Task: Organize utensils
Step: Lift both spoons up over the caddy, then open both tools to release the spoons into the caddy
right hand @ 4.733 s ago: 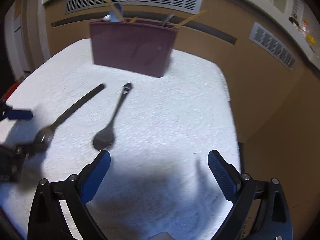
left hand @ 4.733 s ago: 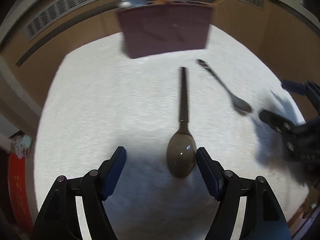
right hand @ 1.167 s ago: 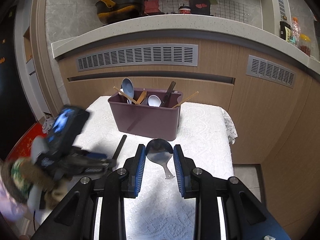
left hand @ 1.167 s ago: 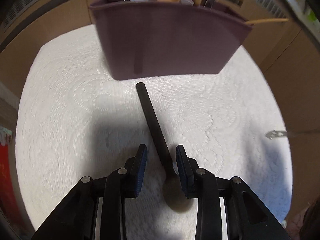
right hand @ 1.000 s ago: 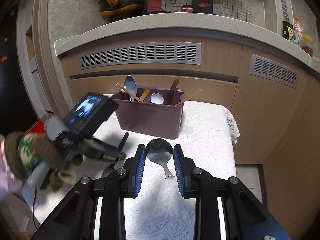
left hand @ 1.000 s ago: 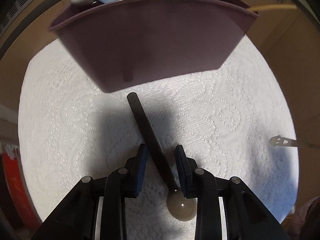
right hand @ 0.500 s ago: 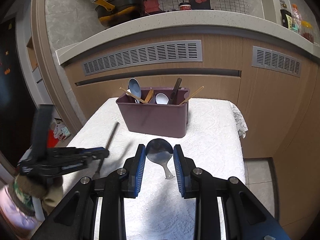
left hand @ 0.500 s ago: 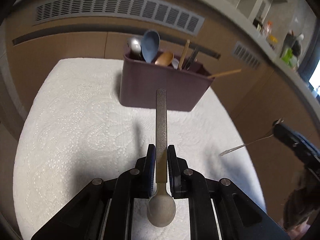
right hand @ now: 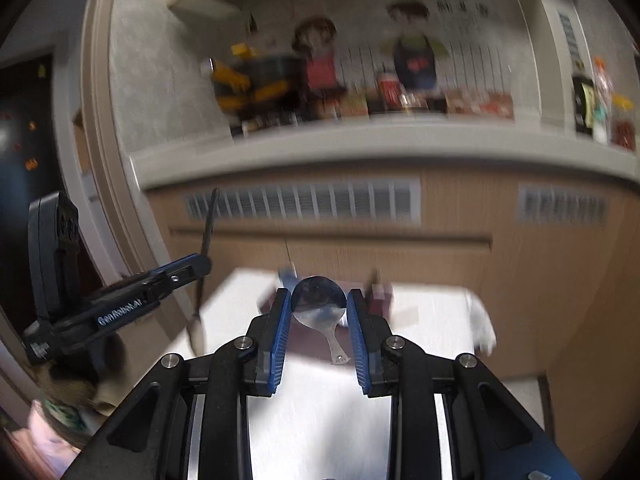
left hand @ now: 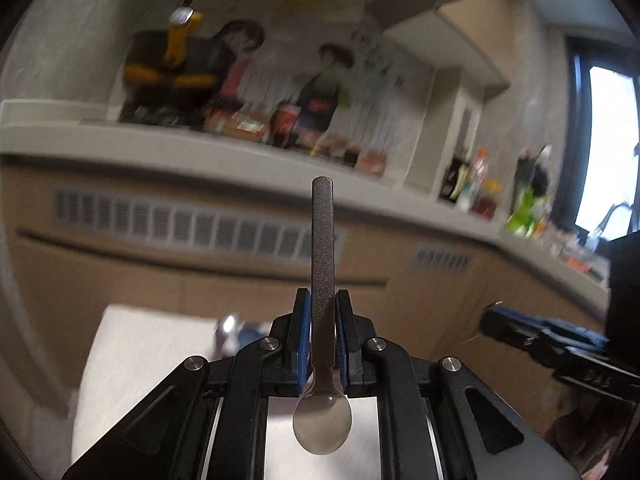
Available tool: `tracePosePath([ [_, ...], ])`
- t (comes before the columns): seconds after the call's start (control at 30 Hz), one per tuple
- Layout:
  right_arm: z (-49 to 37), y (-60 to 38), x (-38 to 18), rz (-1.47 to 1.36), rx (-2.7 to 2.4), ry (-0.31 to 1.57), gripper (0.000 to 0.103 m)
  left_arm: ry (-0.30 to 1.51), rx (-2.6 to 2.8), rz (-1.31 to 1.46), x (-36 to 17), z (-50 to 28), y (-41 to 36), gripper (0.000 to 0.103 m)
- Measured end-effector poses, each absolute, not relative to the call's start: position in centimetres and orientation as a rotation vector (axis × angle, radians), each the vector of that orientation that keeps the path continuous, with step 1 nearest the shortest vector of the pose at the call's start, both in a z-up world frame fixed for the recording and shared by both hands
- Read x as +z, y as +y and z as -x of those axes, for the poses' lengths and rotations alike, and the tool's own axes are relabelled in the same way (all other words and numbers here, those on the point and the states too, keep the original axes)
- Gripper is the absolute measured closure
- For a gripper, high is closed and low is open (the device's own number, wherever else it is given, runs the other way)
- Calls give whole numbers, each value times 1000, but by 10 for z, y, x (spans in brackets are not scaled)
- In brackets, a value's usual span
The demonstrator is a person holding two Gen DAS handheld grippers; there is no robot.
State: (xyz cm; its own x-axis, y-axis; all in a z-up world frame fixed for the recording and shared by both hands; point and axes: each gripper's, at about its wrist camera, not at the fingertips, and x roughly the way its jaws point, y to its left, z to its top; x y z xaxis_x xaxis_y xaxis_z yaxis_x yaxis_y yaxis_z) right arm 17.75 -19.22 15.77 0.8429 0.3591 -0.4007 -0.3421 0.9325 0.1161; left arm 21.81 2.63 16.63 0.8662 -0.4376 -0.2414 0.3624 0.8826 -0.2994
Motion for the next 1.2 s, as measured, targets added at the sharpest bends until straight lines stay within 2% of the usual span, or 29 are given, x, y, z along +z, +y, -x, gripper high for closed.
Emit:
tracePosePath([
  [0.1,-199,-186,183,-37,371,392,77,206,-417,231,180,-237,20,91],
  [0.23,-227,-178,185,-21,352,406,77,202,-407,231,173,-269,14,91],
  [0.6,-289,-162,136,12,316,552,77,264,-290,248,103,-333,19,91],
  [0.87,-314,-163,108,-14,297,639,77,328,-291,245,59,-345,10,89],
  [0.93,-321,-164,98,-31,310,687,75,368,-300,260,49,-344,11,84],
  [0.97,-325,-165,91,-42,329,723,70,392,-302,265,45,-344,11,72],
  [1.0,-329,-165,85,-55,345,754,59,408,-304,265,42,-343,12,52],
  [1.03,-332,-167,79,-74,349,779,53,418,-299,263,41,-340,12,43],
  [1.07,-333,-170,75,-93,338,785,46,420,-290,259,40,-335,14,39],
  [1.2,-326,-181,70,-121,288,772,46,447,-266,245,47,-309,22,36],
])
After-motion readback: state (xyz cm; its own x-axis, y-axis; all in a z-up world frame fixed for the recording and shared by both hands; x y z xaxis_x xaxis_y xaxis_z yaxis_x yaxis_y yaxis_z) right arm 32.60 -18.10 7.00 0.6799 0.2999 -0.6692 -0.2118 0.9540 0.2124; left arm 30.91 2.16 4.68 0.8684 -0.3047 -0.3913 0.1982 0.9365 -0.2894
